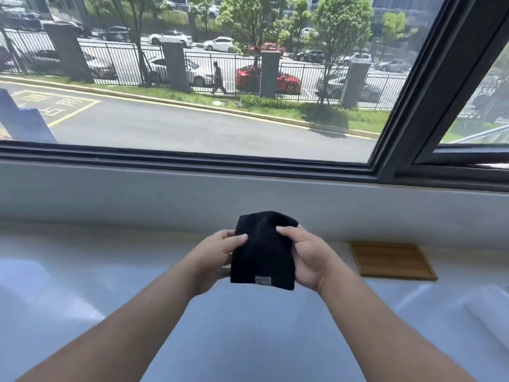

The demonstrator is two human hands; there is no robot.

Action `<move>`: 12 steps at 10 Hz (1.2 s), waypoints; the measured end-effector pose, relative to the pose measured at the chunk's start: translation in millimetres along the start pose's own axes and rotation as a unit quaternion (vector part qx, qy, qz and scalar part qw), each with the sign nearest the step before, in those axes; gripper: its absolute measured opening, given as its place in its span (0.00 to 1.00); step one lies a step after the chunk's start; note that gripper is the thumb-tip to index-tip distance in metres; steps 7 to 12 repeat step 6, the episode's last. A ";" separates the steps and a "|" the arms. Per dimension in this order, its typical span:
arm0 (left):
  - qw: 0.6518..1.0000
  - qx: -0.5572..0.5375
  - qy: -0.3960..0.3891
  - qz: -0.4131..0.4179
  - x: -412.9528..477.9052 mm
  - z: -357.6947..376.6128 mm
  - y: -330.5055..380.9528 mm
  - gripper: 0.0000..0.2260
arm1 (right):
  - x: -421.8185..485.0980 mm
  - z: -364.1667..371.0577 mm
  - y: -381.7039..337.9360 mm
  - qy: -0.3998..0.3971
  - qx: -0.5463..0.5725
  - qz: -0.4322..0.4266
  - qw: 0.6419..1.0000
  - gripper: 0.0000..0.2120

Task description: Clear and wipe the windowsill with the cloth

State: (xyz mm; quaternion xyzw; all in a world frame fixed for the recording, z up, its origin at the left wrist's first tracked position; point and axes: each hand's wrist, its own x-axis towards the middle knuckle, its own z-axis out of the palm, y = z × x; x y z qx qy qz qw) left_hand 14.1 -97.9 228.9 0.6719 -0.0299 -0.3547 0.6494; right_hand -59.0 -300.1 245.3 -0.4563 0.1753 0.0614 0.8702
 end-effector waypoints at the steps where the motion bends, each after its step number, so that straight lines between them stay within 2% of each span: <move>1: 0.990 0.060 0.121 -0.050 22.5 5.6 -67.5 0.08 | 21.2 -39.5 59.7 0.111 -0.120 0.062 0.985 0.18; 2: 0.978 0.079 0.152 -0.117 33.9 6.9 -141.5 0.09 | 35.0 -71.1 123.2 0.187 -0.196 0.113 0.956 0.18; 3: 0.963 0.120 0.181 -0.159 37.6 7.6 -199.4 0.17 | 37.7 -91.6 177.3 0.238 -0.248 0.149 0.927 0.23; 4: 0.917 0.330 0.193 -0.114 38.5 4.0 -238.2 0.26 | 26.2 -105.0 219.5 0.223 -0.527 0.030 0.820 0.29; 5: 0.860 0.493 0.130 -0.022 41.8 -1.3 -256.0 0.21 | 19.9 -116.3 239.9 0.106 -0.671 -0.043 0.733 0.24; 6: 0.841 0.530 0.109 -0.016 44.3 -2.6 -254.2 0.21 | 21.4 -117.8 243.9 0.055 -0.712 -0.026 0.699 0.21; 12: 0.841 0.530 0.109 -0.016 44.3 -2.6 -254.2 0.21 | 21.4 -117.8 243.9 0.055 -0.712 -0.026 0.699 0.21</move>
